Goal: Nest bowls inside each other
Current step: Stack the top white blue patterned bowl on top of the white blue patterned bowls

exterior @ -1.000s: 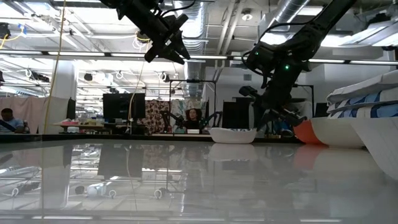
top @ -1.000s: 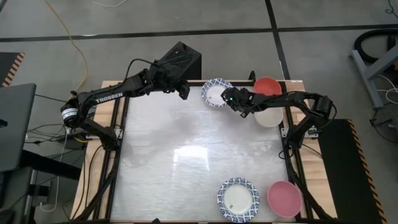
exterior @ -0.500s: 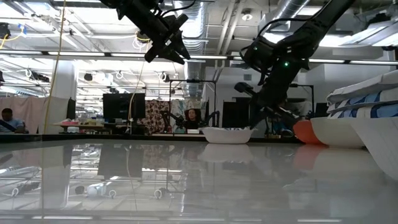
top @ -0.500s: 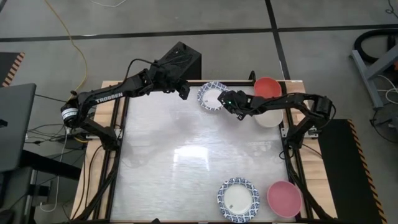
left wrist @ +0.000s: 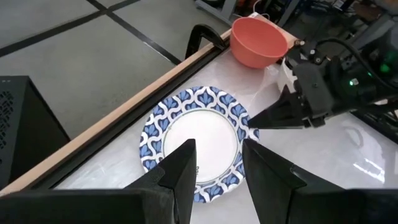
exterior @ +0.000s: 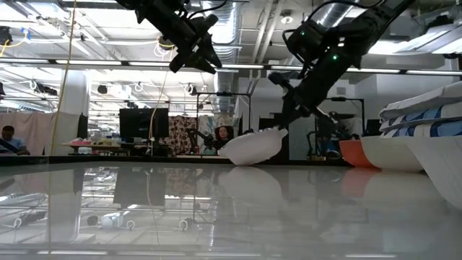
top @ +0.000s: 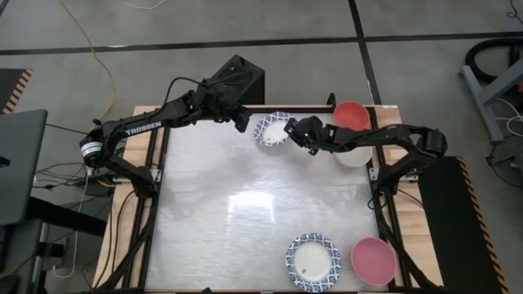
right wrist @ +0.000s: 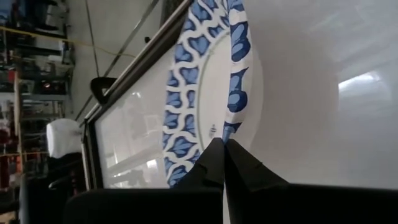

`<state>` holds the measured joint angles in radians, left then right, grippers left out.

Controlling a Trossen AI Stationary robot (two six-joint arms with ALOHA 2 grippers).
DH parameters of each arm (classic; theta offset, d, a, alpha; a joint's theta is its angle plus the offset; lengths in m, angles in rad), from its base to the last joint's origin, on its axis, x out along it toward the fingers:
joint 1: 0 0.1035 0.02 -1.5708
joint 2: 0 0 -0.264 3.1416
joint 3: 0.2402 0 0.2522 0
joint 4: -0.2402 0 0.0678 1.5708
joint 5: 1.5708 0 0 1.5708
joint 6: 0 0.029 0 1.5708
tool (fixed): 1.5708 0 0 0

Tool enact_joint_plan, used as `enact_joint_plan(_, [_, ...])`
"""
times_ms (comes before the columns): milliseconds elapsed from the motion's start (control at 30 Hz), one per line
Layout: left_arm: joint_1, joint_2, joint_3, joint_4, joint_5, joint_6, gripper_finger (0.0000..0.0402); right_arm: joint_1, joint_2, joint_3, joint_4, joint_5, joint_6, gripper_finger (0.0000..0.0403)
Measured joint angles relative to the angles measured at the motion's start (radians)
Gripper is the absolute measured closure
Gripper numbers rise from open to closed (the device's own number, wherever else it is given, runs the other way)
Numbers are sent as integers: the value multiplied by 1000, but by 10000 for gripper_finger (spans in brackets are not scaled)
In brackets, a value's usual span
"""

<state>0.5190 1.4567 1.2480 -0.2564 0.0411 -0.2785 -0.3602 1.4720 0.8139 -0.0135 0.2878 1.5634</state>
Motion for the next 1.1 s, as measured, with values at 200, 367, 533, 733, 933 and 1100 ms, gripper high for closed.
enact_joint_plan(200, [0,0,0,0,11,-30,282,12,-8,0,0,0,-27,388])
enact_joint_plan(367, [0,-3,0,10,50,-39,282,42,-8,0,0,0,-53,388])
enact_joint_plan(533, [0,-22,0,28,68,-40,282,86,-8,0,0,0,-55,388])
enact_joint_plan(733, [1,-58,0,39,69,-38,282,132,-8,0,16,9,-57,388])
enact_joint_plan(933, [1,-92,0,33,73,-38,282,172,-8,0,73,28,-66,388])
enact_joint_plan(1100, [1,-109,0,-20,74,-34,282,216,-8,0,97,61,-69,388])
